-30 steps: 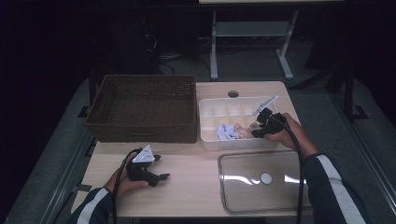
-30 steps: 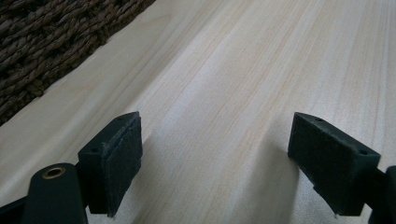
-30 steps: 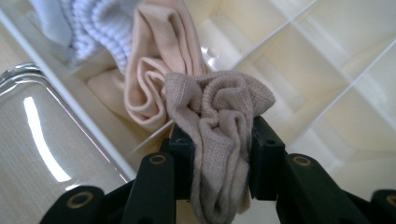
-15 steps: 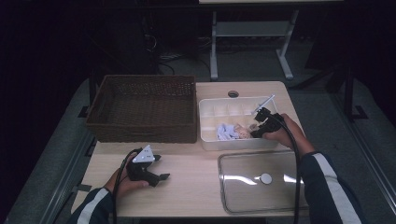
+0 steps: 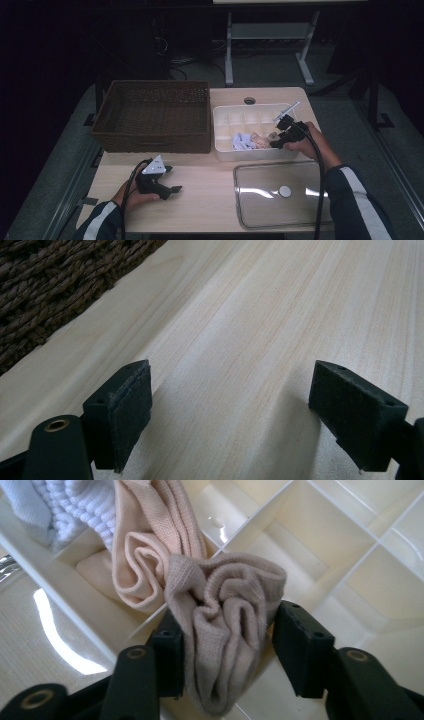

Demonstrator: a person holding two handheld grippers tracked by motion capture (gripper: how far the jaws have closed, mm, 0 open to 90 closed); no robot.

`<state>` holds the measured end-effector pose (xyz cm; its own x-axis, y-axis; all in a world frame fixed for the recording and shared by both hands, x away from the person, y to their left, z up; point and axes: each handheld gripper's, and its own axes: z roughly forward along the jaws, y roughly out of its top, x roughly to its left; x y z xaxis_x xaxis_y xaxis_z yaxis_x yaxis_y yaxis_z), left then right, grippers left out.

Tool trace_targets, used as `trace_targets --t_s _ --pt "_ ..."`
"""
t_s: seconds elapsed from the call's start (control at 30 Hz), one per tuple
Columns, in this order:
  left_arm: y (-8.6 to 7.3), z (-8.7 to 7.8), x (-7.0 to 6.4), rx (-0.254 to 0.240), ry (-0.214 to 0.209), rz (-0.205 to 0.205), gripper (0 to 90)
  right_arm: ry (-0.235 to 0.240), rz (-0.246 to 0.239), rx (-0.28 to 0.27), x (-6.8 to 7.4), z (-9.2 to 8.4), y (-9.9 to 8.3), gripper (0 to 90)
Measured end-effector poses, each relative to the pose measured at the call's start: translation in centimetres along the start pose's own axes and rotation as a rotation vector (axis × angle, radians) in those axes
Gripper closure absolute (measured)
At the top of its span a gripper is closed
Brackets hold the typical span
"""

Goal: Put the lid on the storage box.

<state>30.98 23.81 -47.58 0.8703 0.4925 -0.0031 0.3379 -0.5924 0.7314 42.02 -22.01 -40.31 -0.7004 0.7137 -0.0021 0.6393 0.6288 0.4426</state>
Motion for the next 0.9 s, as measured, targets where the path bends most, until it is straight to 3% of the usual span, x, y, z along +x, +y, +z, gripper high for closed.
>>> trace_targets --t_s 0.3,0.47,0.63,0.73,0.9 --pt "0.0 0.0 -0.1 0.001 0.006 -0.008 16.7 -0.019 0.018 -0.052 -0.1 -1.1 -0.5 38.0" --pt "0.1 0.1 -0.1 0.0 0.01 -0.015 16.2 -0.043 -0.03 -0.134 0.5 -2.5 -1.2 32.3" --pt "0.4 0.4 -0.3 0.009 0.006 -0.007 14.8 -0.064 -0.024 -0.186 0.5 -3.8 -1.9 26.9" --pt "0.9 0.8 -0.4 0.02 0.007 -0.007 14.7 -0.08 -0.033 -0.238 0.7 -5.4 -3.1 26.3" --pt "1.4 1.1 -0.6 0.031 0.031 -0.041 14.8 -0.111 -0.018 -0.291 1.0 -7.2 -5.6 26.3"
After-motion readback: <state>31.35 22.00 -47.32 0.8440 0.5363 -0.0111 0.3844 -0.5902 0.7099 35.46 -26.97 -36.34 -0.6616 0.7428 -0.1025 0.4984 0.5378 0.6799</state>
